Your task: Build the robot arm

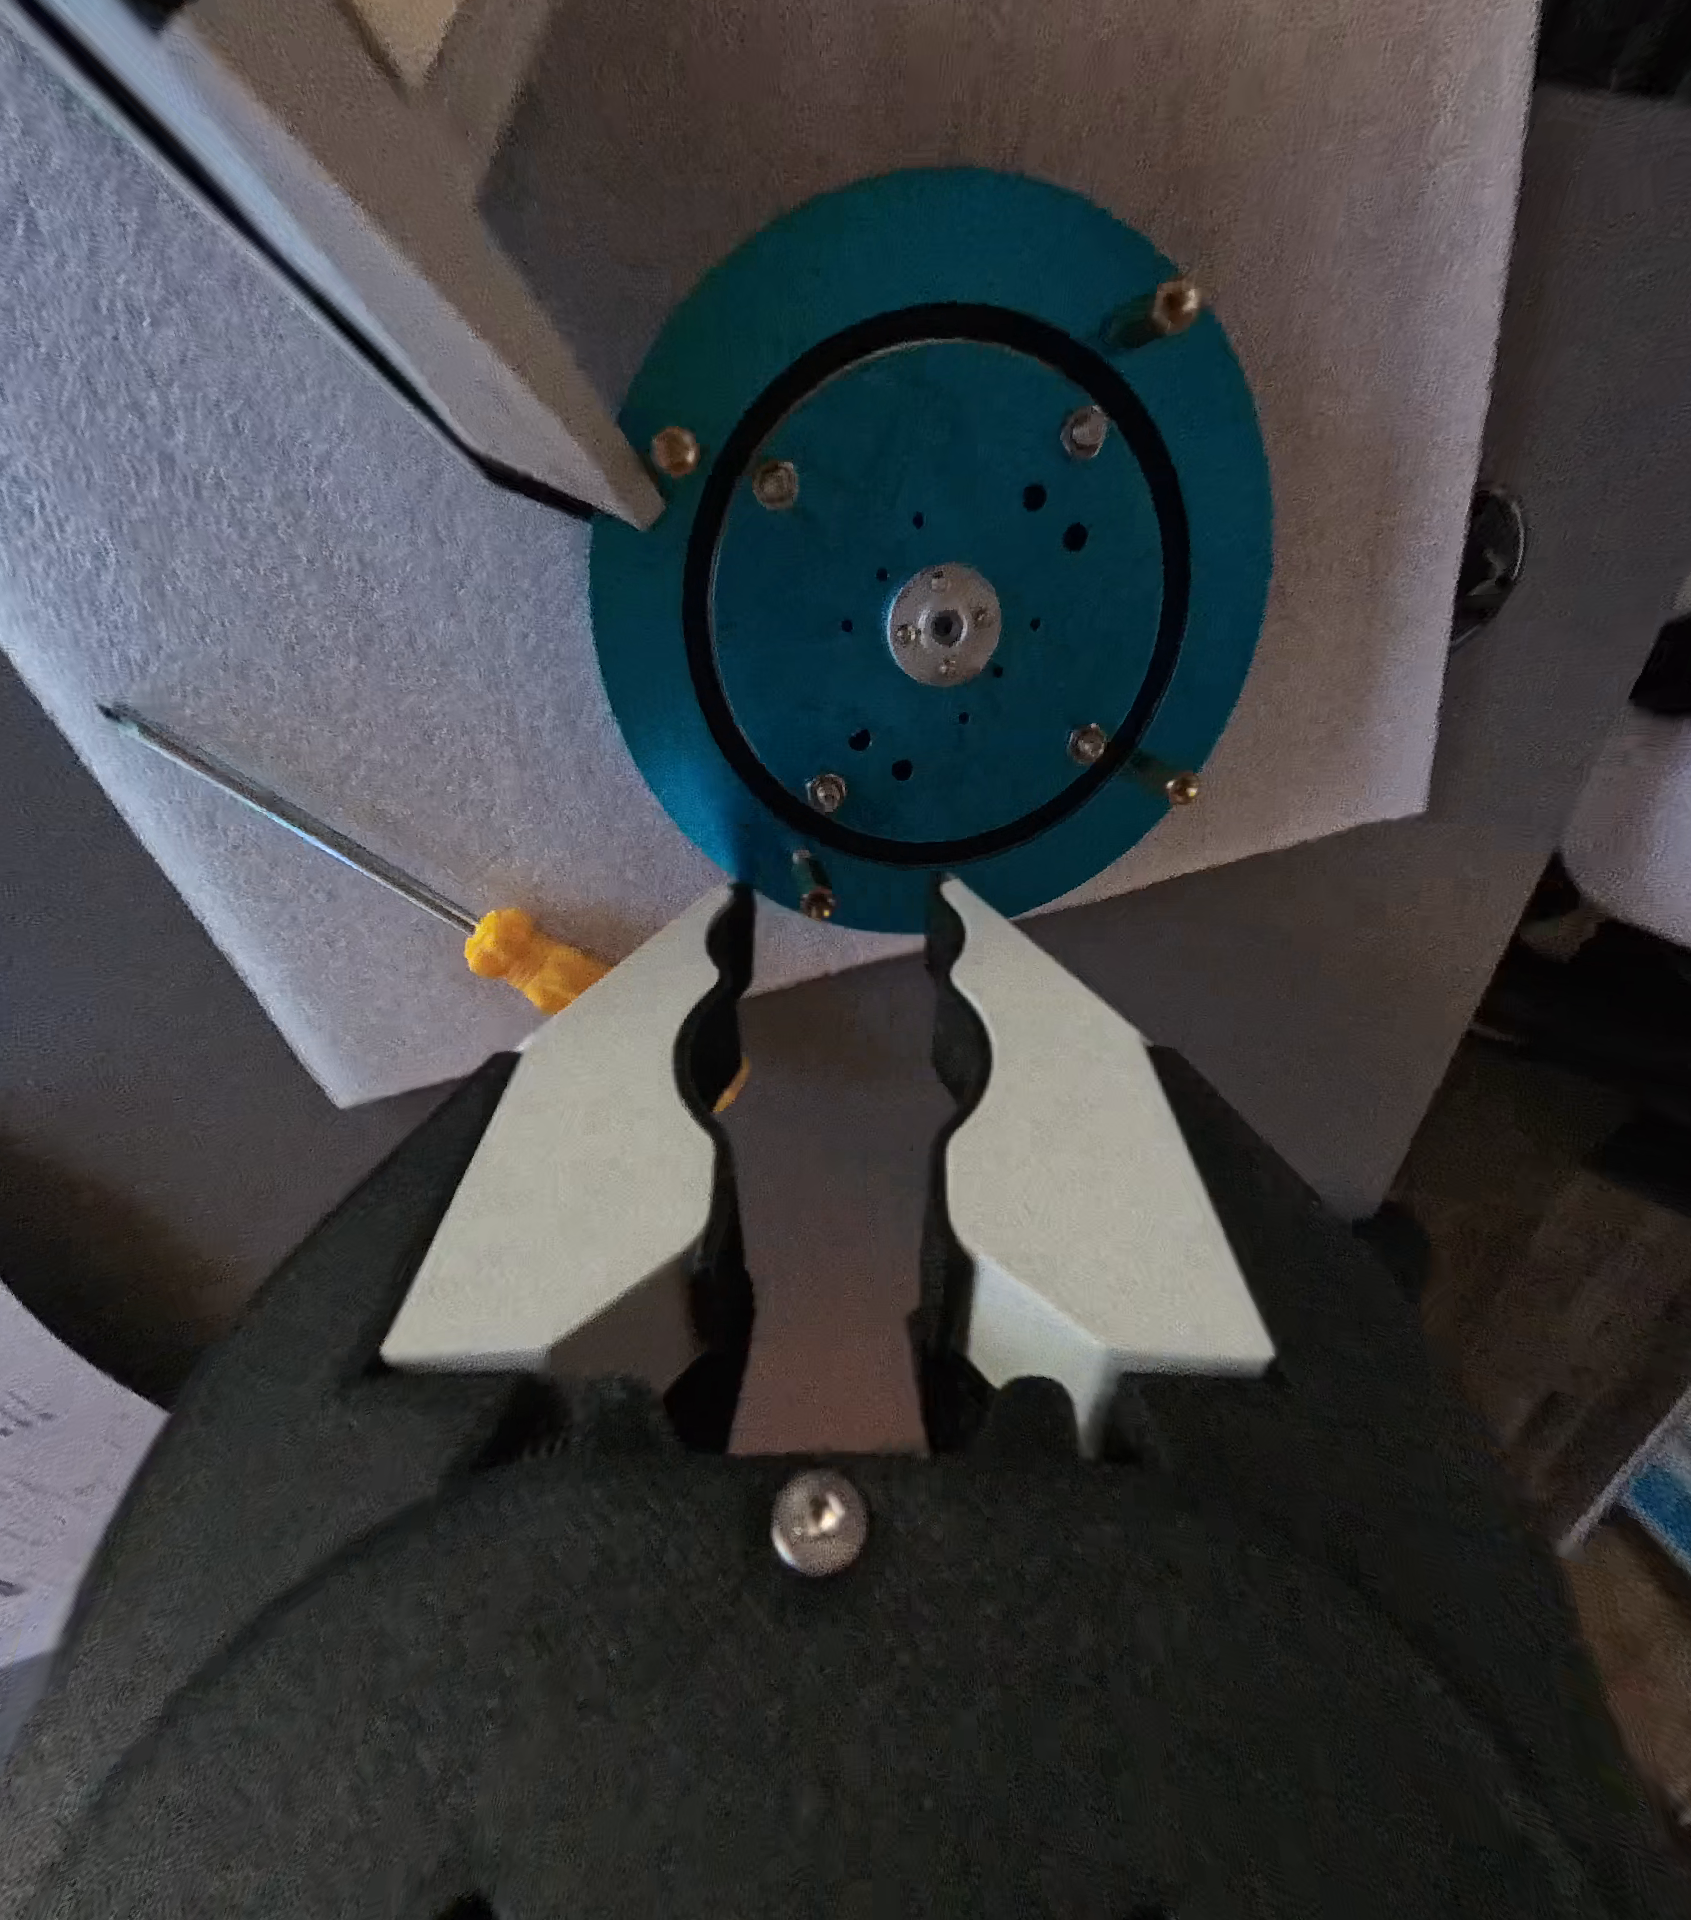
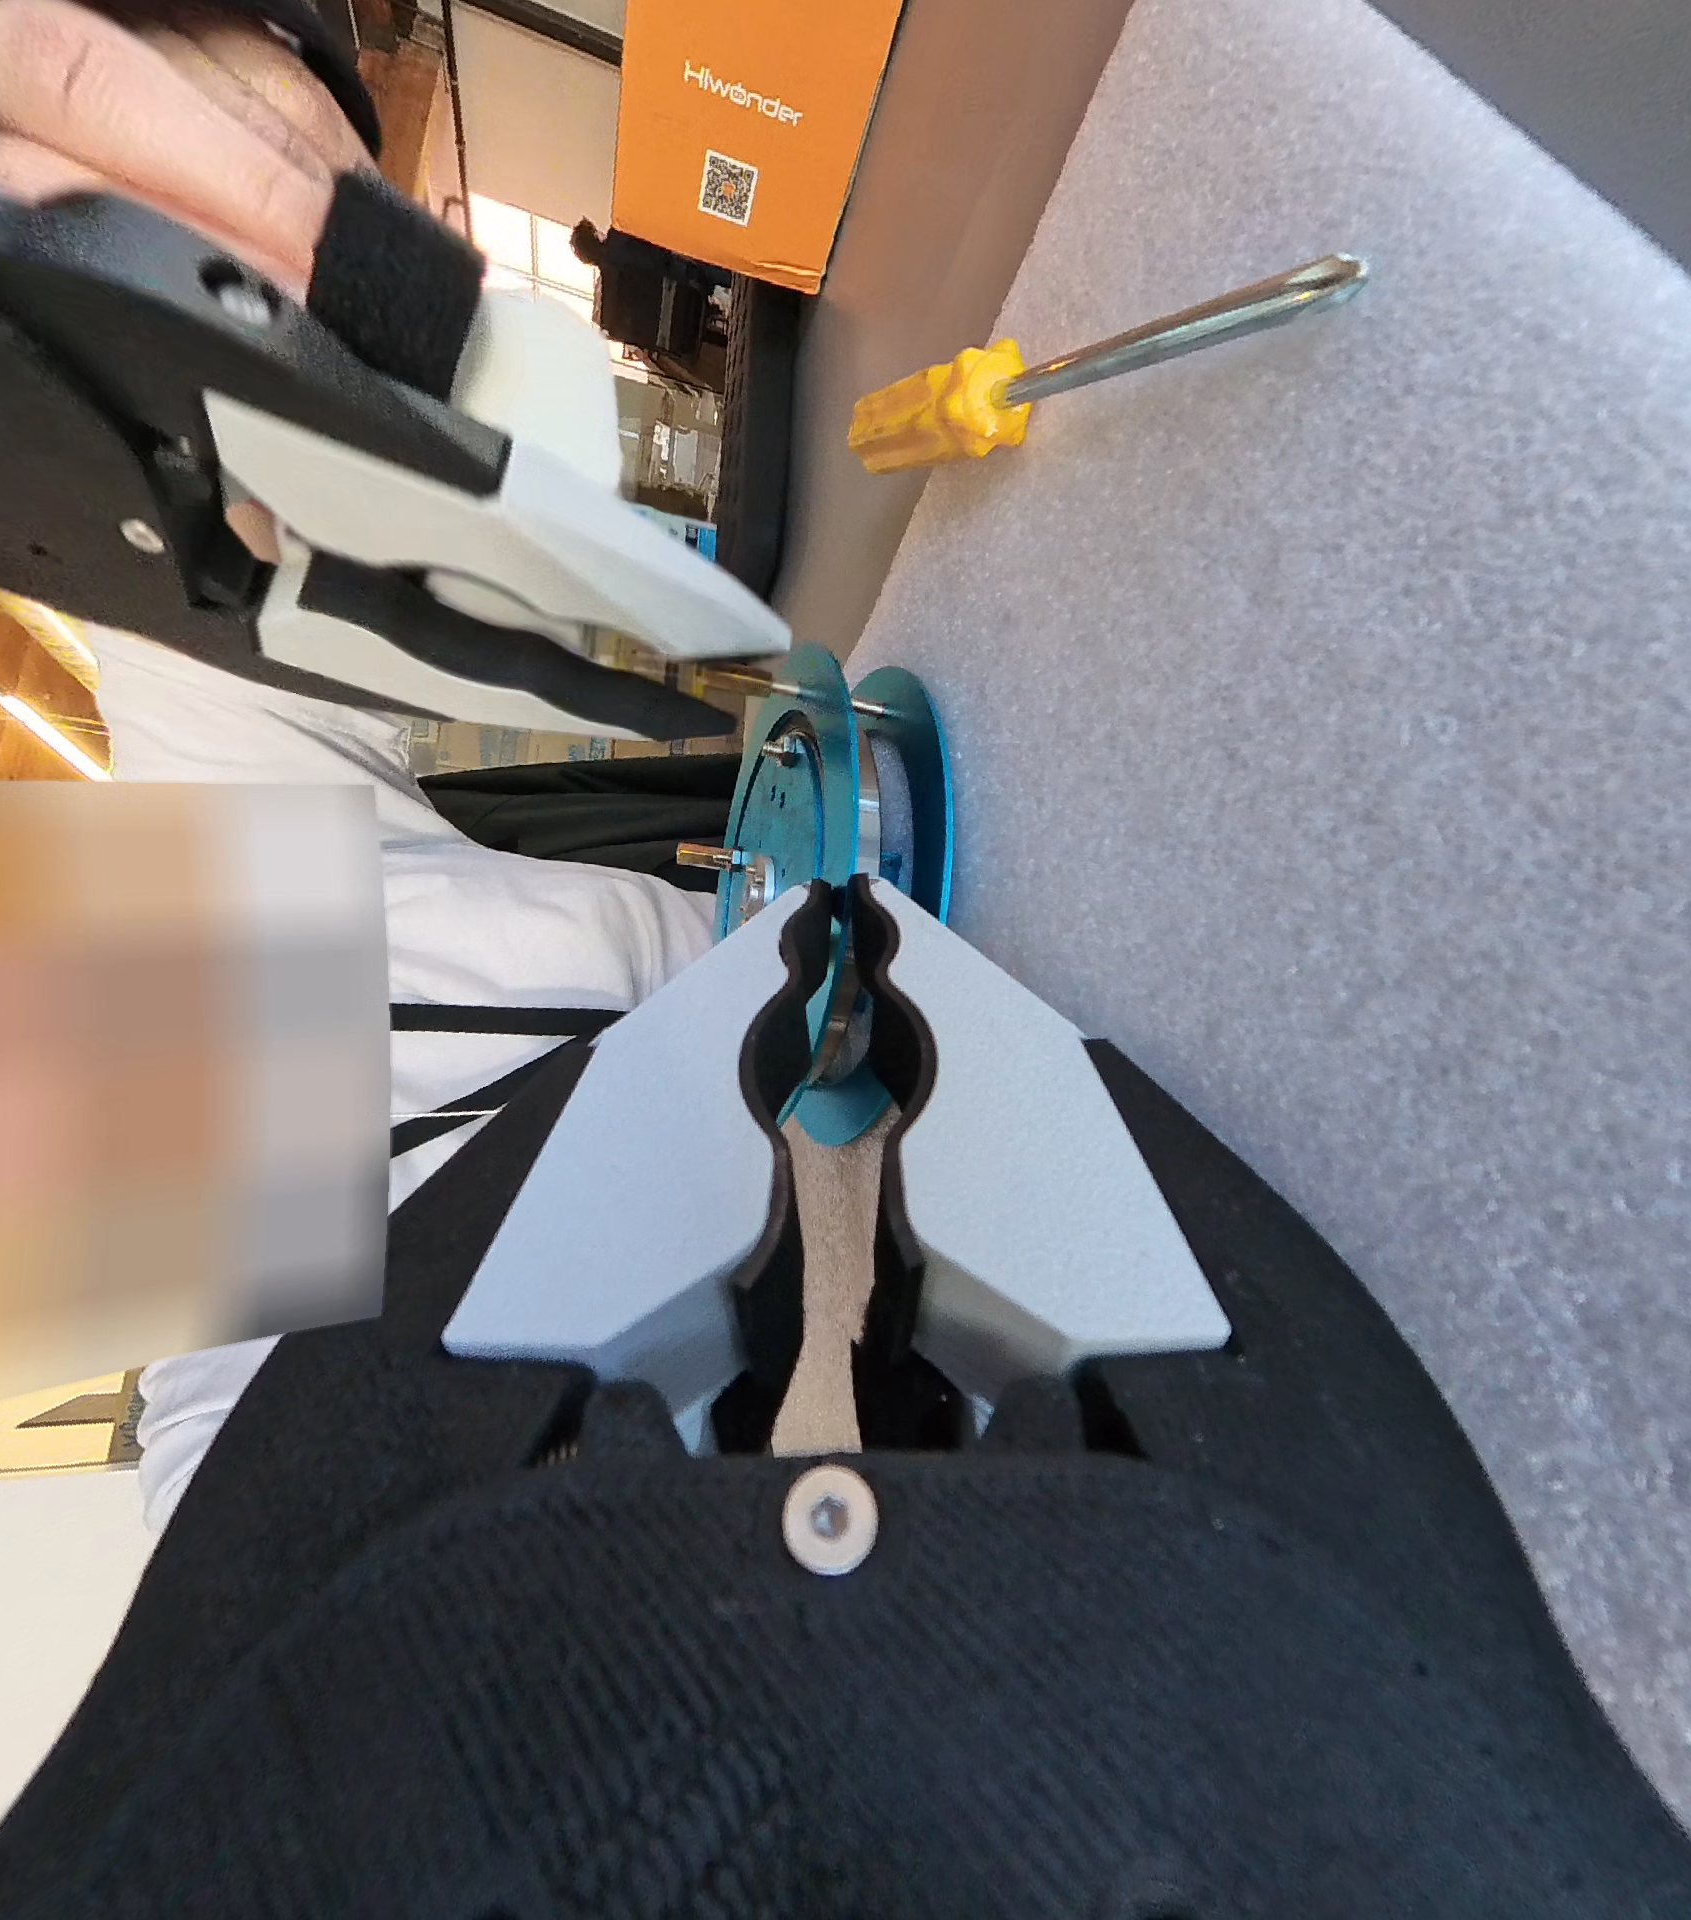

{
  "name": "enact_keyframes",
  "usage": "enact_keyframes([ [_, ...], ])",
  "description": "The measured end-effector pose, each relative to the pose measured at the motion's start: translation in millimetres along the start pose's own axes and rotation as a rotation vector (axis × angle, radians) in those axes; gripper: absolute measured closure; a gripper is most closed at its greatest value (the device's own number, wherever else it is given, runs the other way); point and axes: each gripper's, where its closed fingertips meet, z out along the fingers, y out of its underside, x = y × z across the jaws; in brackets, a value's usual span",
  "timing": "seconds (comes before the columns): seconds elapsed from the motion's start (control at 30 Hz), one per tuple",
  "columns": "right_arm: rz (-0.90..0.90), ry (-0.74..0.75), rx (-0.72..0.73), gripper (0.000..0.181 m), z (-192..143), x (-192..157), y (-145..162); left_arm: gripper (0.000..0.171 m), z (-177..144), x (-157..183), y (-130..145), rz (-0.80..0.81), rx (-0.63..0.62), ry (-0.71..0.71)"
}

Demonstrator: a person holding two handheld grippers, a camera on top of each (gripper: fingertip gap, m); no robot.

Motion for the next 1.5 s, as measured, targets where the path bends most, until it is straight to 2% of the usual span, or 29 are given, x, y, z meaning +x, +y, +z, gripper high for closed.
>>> enact_keyframes([
  [0.03, 0.000, -0.001, 0.000, 0.179, -0.1, -0.1, 0.0, 0.133, -2.3, -1.7, 0.1, -0.075, 0.022, 0.006],
  [0.17, 0.001, -0.001, -0.001, 0.179, 0.0, 0.1, 0.0, 0.145, -12.2, -18.9, -1.5, -0.520, 0.180, -0.007],
  [0.23, -0.002, -0.001, 0.000, 0.179, -0.1, 0.0, 0.2, 0.154, -13.6, -10.6, -8.8, -0.692, 0.275, 0.100],
  [0.3, -0.004, -0.001, 0.001, 0.179, -0.1, -0.1, 0.2, 0.156, -9.2, -5.8, -9.4, -0.782, 0.297, 0.151],
  [0.47, -0.006, 0.002, 0.005, 0.179, -0.1, 0.1, 0.1, 0.163, -0.4, -7.4, -5.2, -0.871, 0.270, 0.133],
  [0.53, -0.007, 0.002, 0.007, 0.179, -0.1, 0.0, -0.1, 0.164, -0.6, -5.9, -4.9, -0.825, 0.233, 0.120],
  [0.6, -0.007, 0.001, 0.006, 0.179, 0.0, 0.1, -0.1, 0.165, -1.2, -4.5, -3.2, -0.687, 0.164, 0.089],
  [0.67, -0.006, 0.002, 0.007, 0.179, 0.0, 0.2, -0.3, 0.166, -0.9, -4.7, -1.6, -0.484, 0.082, 0.046],
  [0.8, -0.003, 0.001, 0.006, 0.179, 0.0, 0.1, -0.3, 0.167, 0.1, -6.7, 2.0, 0.055, -0.034, -0.061],
  [0.87, -0.006, -0.001, 0.005, 0.179, -0.2, -0.1, 0.0, 0.167, 1.2, -7.9, 1.0, 0.149, -0.041, -0.085],
  [0.9, -0.007, -0.003, 0.005, 0.179, -0.2, -0.2, 0.1, 0.165, 1.6, -7.2, 0.8, 0.127, -0.030, -0.072],
  [0.93, -0.009, -0.003, 0.005, 0.179, -0.2, -0.2, 0.1, 0.152, 1.7, -4.7, 0.6, 0.075, -0.012, -0.041],
  [1.0, -0.010, -0.004, 0.005, 0.179, -0.2, -0.3, 0.1, 0.128, 0.8, -3.4, 4.1, -0.099, 0.012, 0.022],
  [1.03, -0.010, -0.004, 0.005, 0.179, -0.3, -0.3, 0.1, 0.126, -1.2, -3.4, 3.9, -0.199, 0.046, 0.057],
  [1.1, -0.010, -0.004, 0.005, 0.179, -0.2, -0.4, 0.1, 0.142, -6.6, -13.9, 0.3, -0.449, 0.151, 0.055],
  [1.17, -0.012, -0.006, 0.004, 0.179, -0.3, -0.4, 0.2, 0.158, -9.7, -12.4, -2.5, -0.685, 0.241, 0.114],
  [1.23, -0.010, -0.005, 0.003, 0.179, -0.2, -0.3, 0.1, 0.156, -7.3, -6.4, -1.7, -0.821, 0.268, 0.172],
  [1.33, -0.009, -0.004, 0.004, 0.179, -0.2, -0.3, 0.0, 0.159, 0.9, -4.9, 3.4, -0.869, 0.250, 0.164],
  [1.5, -0.015, -0.005, 0.009, 0.179, -0.4, -0.3, -0.1, 0.166, 4.5, -9.6, 1.8, -0.832, 0.227, 0.129],
])
